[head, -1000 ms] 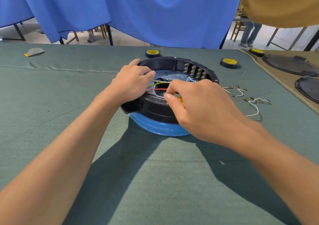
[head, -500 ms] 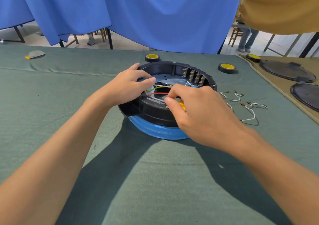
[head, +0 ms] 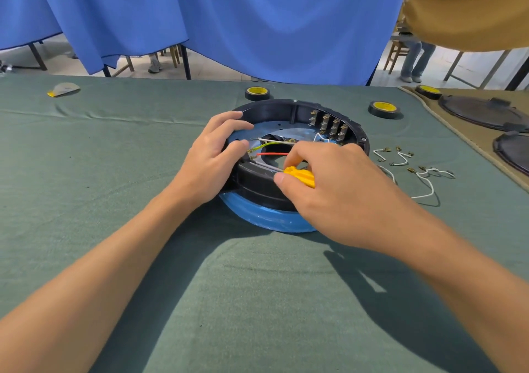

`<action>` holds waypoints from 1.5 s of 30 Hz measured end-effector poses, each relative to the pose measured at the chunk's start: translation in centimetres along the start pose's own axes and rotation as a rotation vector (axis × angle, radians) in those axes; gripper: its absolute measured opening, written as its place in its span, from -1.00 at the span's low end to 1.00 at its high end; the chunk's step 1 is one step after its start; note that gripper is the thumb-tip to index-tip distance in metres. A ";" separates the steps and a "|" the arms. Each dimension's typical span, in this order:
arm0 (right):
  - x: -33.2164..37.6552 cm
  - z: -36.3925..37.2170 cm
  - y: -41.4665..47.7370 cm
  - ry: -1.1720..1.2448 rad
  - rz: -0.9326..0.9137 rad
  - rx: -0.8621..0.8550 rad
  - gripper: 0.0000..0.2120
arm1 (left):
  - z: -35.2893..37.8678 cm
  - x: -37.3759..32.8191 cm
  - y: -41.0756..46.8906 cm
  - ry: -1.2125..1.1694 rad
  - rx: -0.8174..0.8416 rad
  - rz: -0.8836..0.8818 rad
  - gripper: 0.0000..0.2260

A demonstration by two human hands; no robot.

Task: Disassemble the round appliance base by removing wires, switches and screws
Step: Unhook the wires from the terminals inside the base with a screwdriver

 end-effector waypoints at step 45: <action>4.3 0.6 -1.1 -0.289 -0.088 -0.121 -0.48 | 0.6 -0.3 0.1 -0.004 -0.018 -0.063 -0.70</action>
Point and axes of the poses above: each hand's wrist, its own y-axis towards the middle knuckle, its own z-axis out of the palm, x = y × z, the point moved 1 cm from there along y, towards the middle knuckle
